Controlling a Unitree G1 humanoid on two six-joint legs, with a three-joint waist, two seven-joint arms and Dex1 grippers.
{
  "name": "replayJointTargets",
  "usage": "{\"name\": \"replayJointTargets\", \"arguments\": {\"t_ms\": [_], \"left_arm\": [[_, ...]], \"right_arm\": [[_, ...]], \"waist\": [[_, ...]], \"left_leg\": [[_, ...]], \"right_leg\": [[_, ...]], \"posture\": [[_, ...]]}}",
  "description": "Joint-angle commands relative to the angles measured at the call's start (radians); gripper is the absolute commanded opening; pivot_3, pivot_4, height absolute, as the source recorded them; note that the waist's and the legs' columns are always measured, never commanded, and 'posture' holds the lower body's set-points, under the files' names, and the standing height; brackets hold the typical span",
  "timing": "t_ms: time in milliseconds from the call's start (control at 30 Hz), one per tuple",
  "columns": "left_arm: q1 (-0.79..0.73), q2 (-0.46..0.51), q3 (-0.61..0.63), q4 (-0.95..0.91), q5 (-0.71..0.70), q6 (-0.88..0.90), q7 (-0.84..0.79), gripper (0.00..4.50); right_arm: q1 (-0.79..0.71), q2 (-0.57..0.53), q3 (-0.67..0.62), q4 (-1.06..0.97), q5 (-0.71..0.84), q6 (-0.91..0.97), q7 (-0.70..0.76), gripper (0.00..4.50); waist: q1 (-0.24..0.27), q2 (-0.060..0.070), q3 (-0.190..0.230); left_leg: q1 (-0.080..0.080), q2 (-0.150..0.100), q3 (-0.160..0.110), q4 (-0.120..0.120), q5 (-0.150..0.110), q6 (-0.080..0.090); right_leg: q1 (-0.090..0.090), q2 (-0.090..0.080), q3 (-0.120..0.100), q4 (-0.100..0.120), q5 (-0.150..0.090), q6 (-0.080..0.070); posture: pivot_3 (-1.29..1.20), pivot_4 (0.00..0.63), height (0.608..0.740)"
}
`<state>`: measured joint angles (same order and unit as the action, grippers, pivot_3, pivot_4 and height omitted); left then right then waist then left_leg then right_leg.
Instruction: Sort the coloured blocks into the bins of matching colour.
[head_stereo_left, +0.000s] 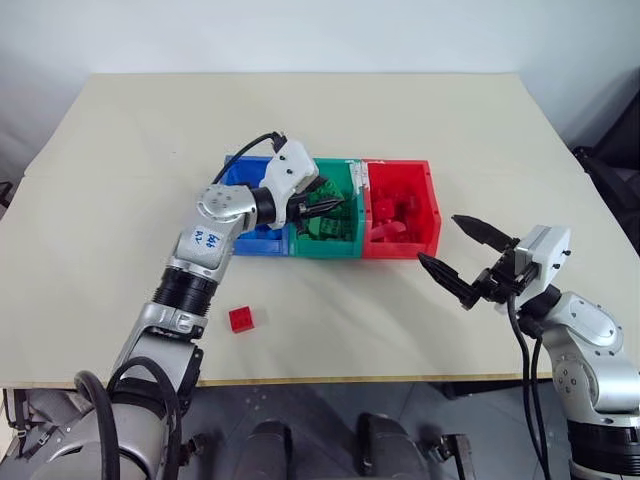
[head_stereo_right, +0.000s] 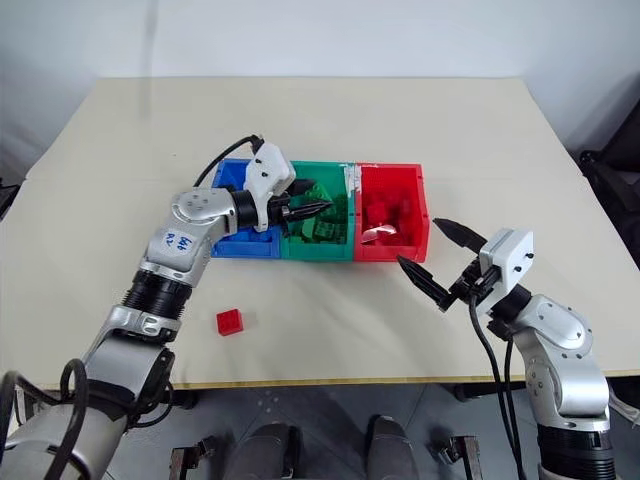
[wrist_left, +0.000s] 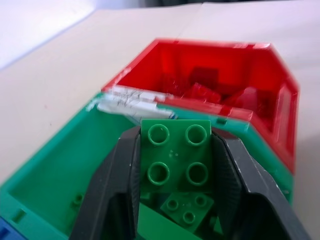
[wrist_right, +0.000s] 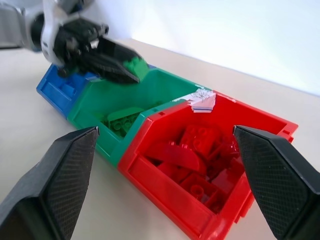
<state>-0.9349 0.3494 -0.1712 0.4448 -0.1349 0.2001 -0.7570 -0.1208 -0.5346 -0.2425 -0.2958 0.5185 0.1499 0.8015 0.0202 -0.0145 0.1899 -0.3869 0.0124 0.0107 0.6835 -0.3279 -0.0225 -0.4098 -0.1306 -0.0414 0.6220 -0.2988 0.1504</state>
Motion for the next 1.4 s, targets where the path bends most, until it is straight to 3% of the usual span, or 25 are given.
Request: {"name": "replayJointTargets", "arguments": {"t_ms": [33, 167, 333, 500, 567, 767, 900, 1133, 1400], "left_arm": [[0.000, -0.001, 0.038, -0.028, -0.010, -0.036, -0.007, 3.11], [0.087, 0.035, 0.078, -0.128, -0.066, -0.054, -0.084, 4.42], [0.335, 0.191, 0.210, -0.352, -0.140, -0.095, -0.161, 4.47], [0.703, 0.329, 0.500, -0.575, -0.264, -0.072, -0.178, 4.47], [0.869, 0.349, 0.631, -0.645, -0.299, -0.072, -0.178, 4.47], [1.183, 0.324, 0.835, -0.719, -0.361, -0.068, -0.184, 4.47], [1.249, 0.320, 0.805, -0.767, -0.369, -0.056, -0.179, 4.47], [1.175, 0.346, 0.572, -0.865, -0.349, 0.021, -0.187, 4.47], [0.964, 0.394, 0.299, -0.599, -0.118, -0.057, -0.198, 4.47]], "right_arm": [[0.007, -0.014, -0.014, -0.057, 0.010, -0.011, -0.004, 4.50], [-0.014, -0.024, 0.006, -0.047, 0.014, -0.007, 0.024, 4.50], [-0.087, -0.057, 0.090, 0.012, 0.014, 0.000, 0.153, 4.50], [-0.173, -0.084, 0.211, 0.122, -0.024, -0.040, 0.332, 4.50], [-0.214, -0.077, 0.250, 0.175, -0.030, -0.057, 0.395, 4.50], [-0.308, -0.060, 0.344, 0.303, -0.072, -0.129, 0.546, 4.50], [-0.343, -0.050, 0.353, 0.358, -0.076, -0.144, 0.587, 4.50], [-0.333, -0.073, 0.320, 0.386, -0.092, -0.145, 0.588, 4.50], [-0.263, -0.116, 0.279, 0.302, -0.087, -0.108, 0.537, 4.50]], "waist": [[0.002, 0.000, 0.000], [-0.002, 0.000, 0.000], [-0.027, 0.000, 0.000], [-0.030, 0.000, 0.000], [-0.034, 0.000, 0.000], [-0.013, 0.000, 0.000], [-0.005, 0.000, 0.000], [-0.006, 0.000, 0.000], [-0.017, 0.000, 0.000]], "left_leg": [[0.000, 0.000, 0.000, 0.000, 0.000, 0.000], [0.000, 0.000, 0.000, 0.000, 0.000, 0.000], [0.000, 0.001, 0.000, 0.000, 0.000, 0.000], [0.001, 0.002, -0.001, -0.001, 0.000, 0.000], [0.001, 0.002, -0.001, -0.001, -0.001, 0.001], [0.001, 0.001, -0.002, 0.001, -0.003, 0.003], [0.001, 0.001, -0.002, 0.001, -0.003, 0.003], [0.001, 0.001, -0.001, 0.000, -0.003, 0.002], [0.002, 0.001, 0.000, 0.000, -0.003, 0.002]], "right_leg": [[0.000, 0.000, 0.000, 0.000, 0.000, 0.000], [0.000, 0.000, 0.000, 0.000, 0.000, 0.000], [0.000, 0.000, 0.001, 0.000, 0.000, 0.000], [0.000, 0.000, 0.000, 0.000, 0.000, 0.000], [0.000, -0.001, 0.000, 0.000, 0.000, 0.000], [0.003, -0.003, -0.001, -0.001, 0.000, 0.000], [0.002, -0.002, -0.001, -0.001, 0.000, 0.000], [0.002, -0.002, -0.001, -0.001, 0.000, -0.001], [0.001, -0.001, -0.001, -0.001, 0.000, -0.001]], "posture": [[0.00, 0.150, 0.740], [0.00, 0.150, 0.740], [0.00, 0.150, 0.740], [0.00, 0.150, 0.740], [0.00, 0.150, 0.740], [0.00, 0.150, 0.740], [0.00, 0.150, 0.740], [0.00, 0.150, 0.740], [0.00, 0.150, 0.740]]}}
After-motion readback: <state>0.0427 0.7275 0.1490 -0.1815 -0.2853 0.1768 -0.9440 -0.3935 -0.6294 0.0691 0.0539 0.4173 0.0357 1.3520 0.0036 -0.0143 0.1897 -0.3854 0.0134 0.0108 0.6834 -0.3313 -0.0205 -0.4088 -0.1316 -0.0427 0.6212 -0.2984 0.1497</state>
